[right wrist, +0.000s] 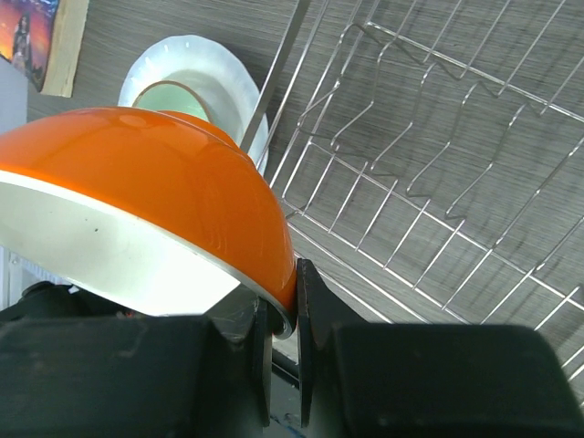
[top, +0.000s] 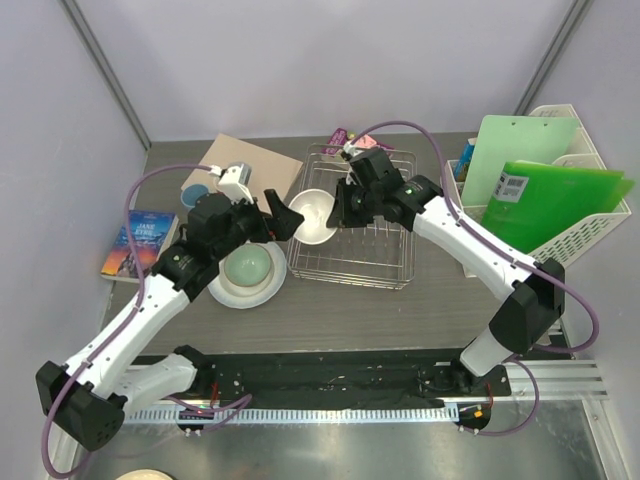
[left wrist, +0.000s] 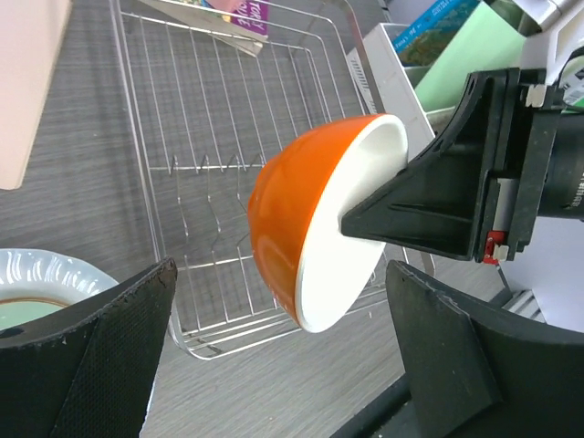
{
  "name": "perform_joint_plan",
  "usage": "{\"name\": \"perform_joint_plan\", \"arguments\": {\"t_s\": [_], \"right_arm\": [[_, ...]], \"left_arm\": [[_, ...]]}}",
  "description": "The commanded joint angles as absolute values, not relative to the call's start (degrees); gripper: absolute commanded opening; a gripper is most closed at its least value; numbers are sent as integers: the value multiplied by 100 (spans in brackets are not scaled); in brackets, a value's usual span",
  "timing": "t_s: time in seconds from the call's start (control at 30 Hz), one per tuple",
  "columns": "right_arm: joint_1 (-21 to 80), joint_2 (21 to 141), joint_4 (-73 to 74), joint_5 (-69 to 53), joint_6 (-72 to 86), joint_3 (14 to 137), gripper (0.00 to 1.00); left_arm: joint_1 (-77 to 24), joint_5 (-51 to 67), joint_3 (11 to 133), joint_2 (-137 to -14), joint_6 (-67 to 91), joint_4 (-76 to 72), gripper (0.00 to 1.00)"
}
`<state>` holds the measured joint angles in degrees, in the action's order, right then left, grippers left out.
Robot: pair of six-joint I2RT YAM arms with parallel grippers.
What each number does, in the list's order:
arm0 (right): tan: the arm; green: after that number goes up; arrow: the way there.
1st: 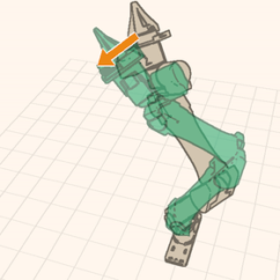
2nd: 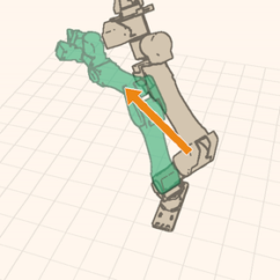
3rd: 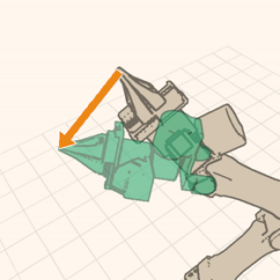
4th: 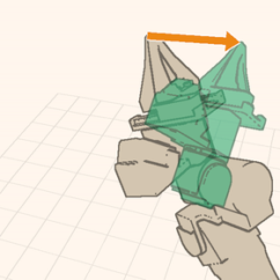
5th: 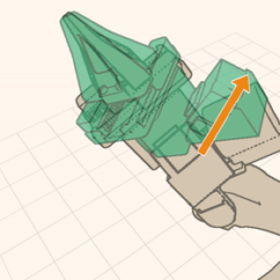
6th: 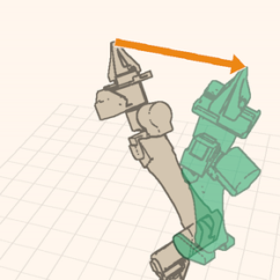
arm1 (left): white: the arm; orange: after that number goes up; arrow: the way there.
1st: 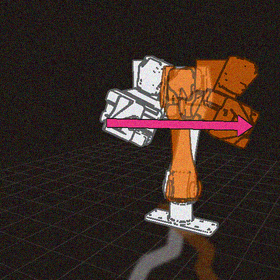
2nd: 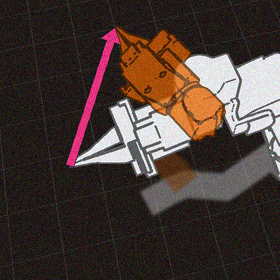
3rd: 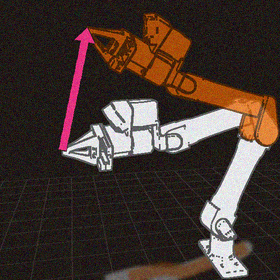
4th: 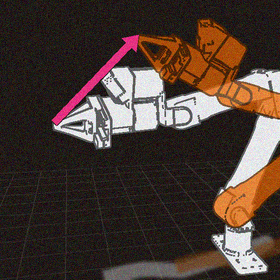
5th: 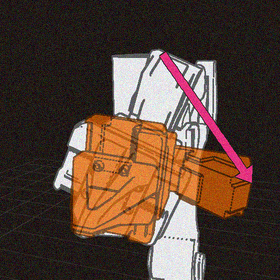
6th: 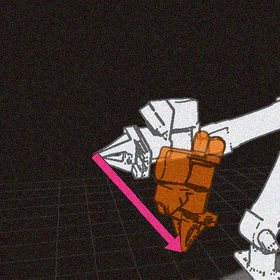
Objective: Unload the mixed dishes from the dish rack
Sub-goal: Pick up the bowl from the dish rack.
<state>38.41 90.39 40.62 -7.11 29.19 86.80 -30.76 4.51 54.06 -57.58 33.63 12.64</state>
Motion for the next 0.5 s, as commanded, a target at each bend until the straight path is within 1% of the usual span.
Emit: {"name": "perform_joint_plan", "arguments": {"t_s": [0.0,0.1,0.2,0.27,0.3,0.37,0.4,0.43,0.47], "right_arm": [[3850,8895,3797,-1098,3032,9044,1],[3850,8824,3797,-1160,3050,8974,1],[3850,8789,3797,-1274,3050,8904,1],[3858,8763,3797,-1310,3059,8868,1],[3850,8754,3806,-1318,3050,8842,1],[3858,8736,3806,-1292,3015,8807,1],[3850,8710,3806,-1275,3006,8754,1],[3858,8693,3806,-1266,2980,8737,1],[3858,8675,3806,-1240,2971,8702,1]], "left_arm": [[-3146,694,5440,-5949,3199,914,92],[-3182,668,5519,-6265,3155,1010,88],[-3252,545,5616,-6494,3103,1107,81],[-3330,327,5747,-6714,3033,1256,72],[-3366,186,5809,-6776,3015,1326,64],[-3454,-156,6010,-6978,2962,1608,54],[-3480,-228,6081,-7031,2962,1687,44],[-3524,-298,6143,-7118,2936,1835,40],[-3551,-368,6239,-7145,2918,1880,39]]}}
